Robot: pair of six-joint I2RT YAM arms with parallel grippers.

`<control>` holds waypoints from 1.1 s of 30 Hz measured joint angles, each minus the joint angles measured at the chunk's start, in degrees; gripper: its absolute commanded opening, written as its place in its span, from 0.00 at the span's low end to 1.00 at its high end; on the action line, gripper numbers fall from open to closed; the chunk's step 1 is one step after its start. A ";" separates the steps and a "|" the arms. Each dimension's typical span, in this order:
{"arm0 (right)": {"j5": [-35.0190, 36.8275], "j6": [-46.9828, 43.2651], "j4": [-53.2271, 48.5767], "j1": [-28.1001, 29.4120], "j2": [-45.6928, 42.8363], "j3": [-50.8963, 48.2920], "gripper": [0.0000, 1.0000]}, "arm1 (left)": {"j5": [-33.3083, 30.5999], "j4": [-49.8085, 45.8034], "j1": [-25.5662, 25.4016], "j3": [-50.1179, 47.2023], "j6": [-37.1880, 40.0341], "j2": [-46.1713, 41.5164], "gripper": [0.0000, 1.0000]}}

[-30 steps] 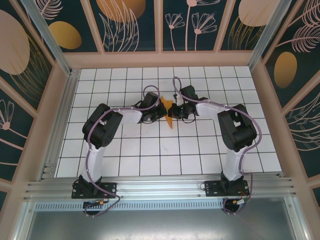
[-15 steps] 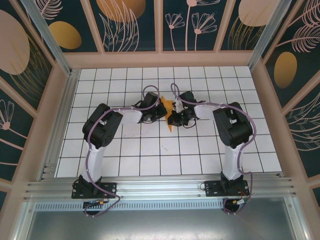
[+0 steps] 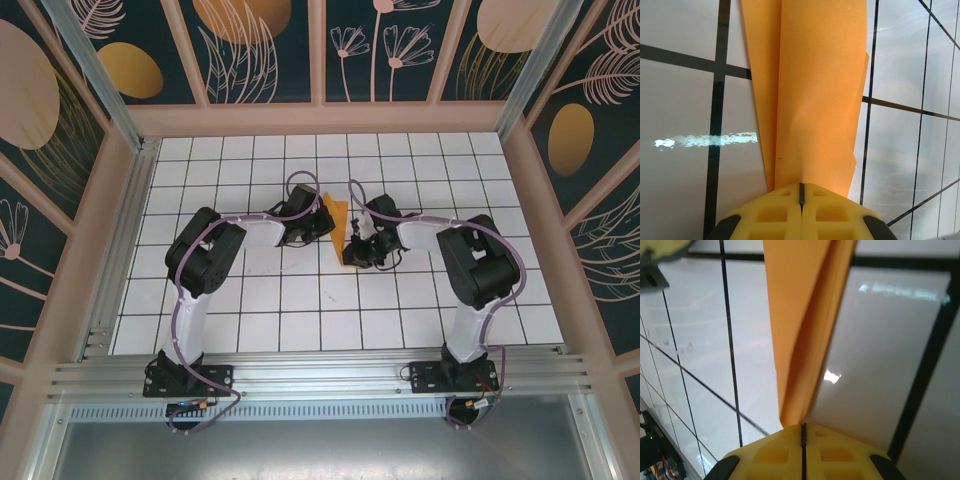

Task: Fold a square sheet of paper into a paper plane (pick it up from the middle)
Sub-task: Fold the wing for the fifth time at the center of the table.

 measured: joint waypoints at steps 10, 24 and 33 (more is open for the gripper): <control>3.91 2.56 0.76 3.26 -5.14 1.70 0.11 | 0.02 -0.02 0.02 0.00 -0.17 0.00 0.00; 7.78 3.98 1.99 4.00 3.45 4.85 0.09 | 0.00 -0.22 0.02 0.11 -0.63 0.00 0.00; 5.20 4.81 4.83 2.23 -2.51 -4.20 0.09 | -0.02 -1.20 0.02 0.76 -0.61 0.20 0.00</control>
